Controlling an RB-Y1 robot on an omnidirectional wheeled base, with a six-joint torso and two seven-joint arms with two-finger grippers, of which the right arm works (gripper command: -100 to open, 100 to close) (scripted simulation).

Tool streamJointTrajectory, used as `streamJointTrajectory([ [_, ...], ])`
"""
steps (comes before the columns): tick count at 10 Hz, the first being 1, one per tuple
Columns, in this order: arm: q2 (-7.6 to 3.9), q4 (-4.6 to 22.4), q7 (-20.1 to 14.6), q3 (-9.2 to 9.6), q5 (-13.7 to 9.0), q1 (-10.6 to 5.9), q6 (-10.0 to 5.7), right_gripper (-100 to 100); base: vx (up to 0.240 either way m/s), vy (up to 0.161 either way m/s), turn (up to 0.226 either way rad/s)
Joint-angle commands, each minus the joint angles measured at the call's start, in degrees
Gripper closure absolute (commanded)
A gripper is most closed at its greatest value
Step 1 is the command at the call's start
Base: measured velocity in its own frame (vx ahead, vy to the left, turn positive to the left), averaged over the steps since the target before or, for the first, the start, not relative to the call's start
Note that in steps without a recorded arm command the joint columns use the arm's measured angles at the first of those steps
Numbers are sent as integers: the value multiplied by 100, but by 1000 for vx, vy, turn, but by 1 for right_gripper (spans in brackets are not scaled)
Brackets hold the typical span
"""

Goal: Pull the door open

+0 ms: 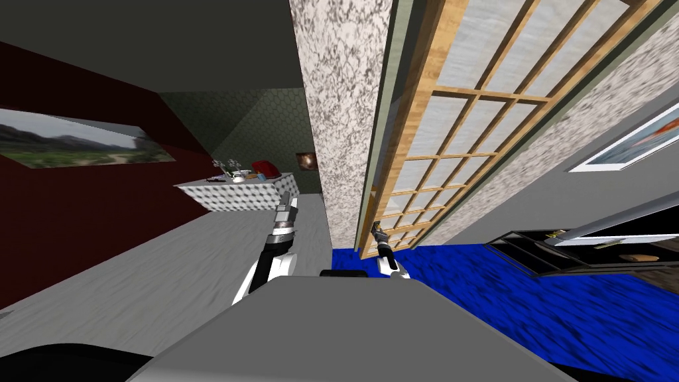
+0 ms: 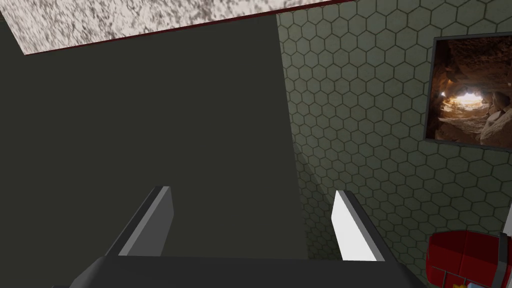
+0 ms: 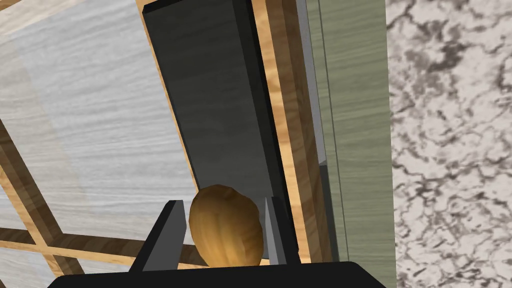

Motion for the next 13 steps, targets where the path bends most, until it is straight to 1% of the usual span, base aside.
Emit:
streamJointTrajectory([
  [1,34,42,8,30,-161,51,169,100,-30,12,21],
  [2,4,38,9,48,-395,55,311,100,-45,16,50],
  [3,4,38,9,48,-435,55,311,100,-39,17,38],
  [4,-25,34,10,66,-672,59,452,100,-37,19,59],
  [5,-54,30,11,85,-838,63,603,100,-55,25,70],
  [6,-120,-142,62,208,-622,166,337,-100,-120,-64,215],
  [7,-150,-145,74,237,-598,181,285,-100,-132,-112,191],
  [10,-350,-171,171,466,-413,294,-121,-100,-170,-126,193],
  [11,-383,-176,189,507,-379,315,-195,-100,-179,-127,109],
  [12,-447,-185,224,590,-312,356,-342,-100,-167,-107,189],
  [13,-477,-190,241,630,-280,376,-414,-100,-146,-73,160],
])
